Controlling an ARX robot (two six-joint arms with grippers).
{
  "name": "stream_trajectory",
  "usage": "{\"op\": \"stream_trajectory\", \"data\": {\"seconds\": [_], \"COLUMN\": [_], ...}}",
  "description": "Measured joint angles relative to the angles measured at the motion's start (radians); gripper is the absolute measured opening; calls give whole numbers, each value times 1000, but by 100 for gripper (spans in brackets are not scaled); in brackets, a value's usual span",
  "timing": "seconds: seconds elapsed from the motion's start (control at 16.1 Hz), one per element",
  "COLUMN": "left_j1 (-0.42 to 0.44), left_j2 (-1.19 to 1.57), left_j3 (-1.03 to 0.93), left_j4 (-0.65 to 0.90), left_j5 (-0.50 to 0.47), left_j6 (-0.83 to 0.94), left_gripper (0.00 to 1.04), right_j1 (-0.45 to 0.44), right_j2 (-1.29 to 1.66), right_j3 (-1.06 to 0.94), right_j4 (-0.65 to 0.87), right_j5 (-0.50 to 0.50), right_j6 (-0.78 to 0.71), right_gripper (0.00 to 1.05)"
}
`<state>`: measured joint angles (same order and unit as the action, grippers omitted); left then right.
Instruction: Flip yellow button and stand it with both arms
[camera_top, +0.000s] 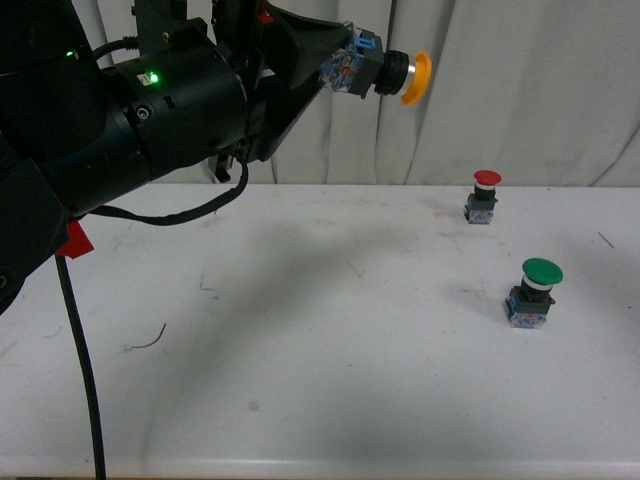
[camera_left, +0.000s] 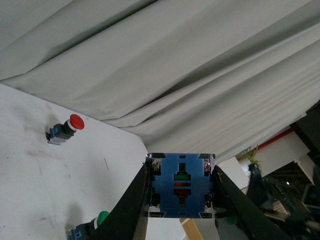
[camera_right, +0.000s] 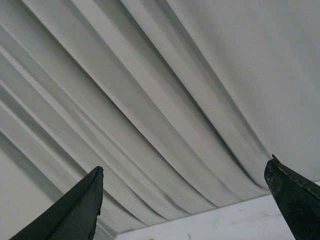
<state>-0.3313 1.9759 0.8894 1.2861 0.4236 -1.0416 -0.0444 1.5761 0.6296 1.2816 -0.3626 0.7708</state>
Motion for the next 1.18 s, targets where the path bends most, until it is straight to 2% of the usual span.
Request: {"op": "stream_trajectory", "data": {"seconds": [0.19,0.31,0.43,0.56,0.75,1.18], "left_j1": [-2,-6,-13,-13,-13,-10], "left_j2": [0,0,0,0,0,4], "left_j3": [-5,-5,-5,-5,-5,-5], "left_j4": [-3,-3,-3,-2,-2,-2], "left_j5": [-1,-2,-5,-5,-5,-7], "left_j6": [-1,-2,-6,-6,-8,-25], "left_gripper": [30,30,30,30,30,30], "right_j1": [138,221,295,359,410,404], "right_j2": [257,352,420,451,470,483], "right_j3": [190,227,270,288,291,258], "right_j4": [5,3,2,2,5,5], "right_j5": [109,154,193,215,222,193], "right_j6": [292,469,584,647,696,748], "right_gripper": [98,98,98,98,98,98]}}
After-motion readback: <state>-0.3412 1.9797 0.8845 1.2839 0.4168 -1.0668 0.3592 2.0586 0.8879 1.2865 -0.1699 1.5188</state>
